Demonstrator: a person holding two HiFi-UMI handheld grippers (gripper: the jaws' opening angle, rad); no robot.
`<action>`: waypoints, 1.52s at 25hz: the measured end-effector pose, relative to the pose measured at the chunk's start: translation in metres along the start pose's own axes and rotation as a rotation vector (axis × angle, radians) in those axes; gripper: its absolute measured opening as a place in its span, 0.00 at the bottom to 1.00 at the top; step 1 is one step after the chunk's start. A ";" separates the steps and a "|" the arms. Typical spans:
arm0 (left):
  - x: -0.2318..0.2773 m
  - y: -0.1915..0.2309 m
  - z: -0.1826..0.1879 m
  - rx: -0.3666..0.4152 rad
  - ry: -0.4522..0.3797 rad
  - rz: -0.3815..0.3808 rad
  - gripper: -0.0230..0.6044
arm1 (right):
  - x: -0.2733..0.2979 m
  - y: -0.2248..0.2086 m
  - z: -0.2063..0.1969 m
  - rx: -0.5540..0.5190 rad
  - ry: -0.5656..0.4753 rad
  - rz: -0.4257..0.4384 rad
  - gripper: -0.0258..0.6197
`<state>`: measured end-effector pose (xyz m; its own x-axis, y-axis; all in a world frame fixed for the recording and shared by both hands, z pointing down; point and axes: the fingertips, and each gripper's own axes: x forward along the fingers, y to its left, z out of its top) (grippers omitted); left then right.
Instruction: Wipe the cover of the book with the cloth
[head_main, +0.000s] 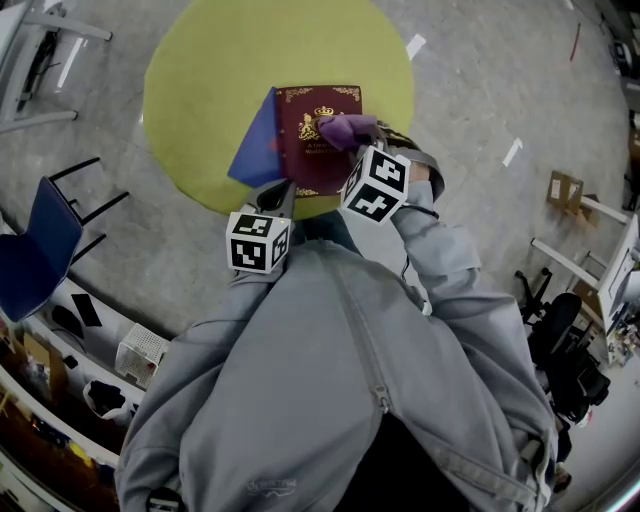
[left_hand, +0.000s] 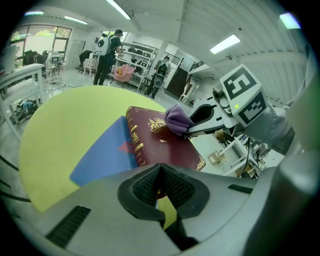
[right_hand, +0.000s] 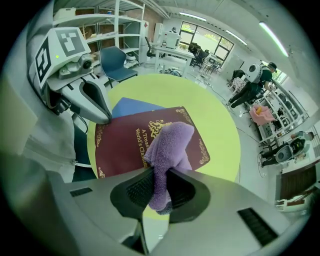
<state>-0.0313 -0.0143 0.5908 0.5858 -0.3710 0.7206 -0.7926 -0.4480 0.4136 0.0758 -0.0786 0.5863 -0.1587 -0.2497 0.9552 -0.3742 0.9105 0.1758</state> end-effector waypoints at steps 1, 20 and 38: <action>0.000 0.000 0.000 0.000 0.000 -0.001 0.06 | -0.001 -0.001 -0.003 0.007 0.004 -0.002 0.16; -0.004 0.001 0.003 -0.025 0.011 -0.020 0.07 | -0.003 -0.013 -0.091 0.173 0.170 -0.016 0.16; -0.004 -0.014 -0.014 0.031 0.075 -0.077 0.06 | -0.080 -0.012 0.007 0.061 -0.089 -0.119 0.16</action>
<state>-0.0251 0.0052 0.5897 0.6294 -0.2732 0.7274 -0.7394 -0.4986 0.4525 0.0863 -0.0716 0.5059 -0.1889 -0.3855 0.9031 -0.4497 0.8516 0.2694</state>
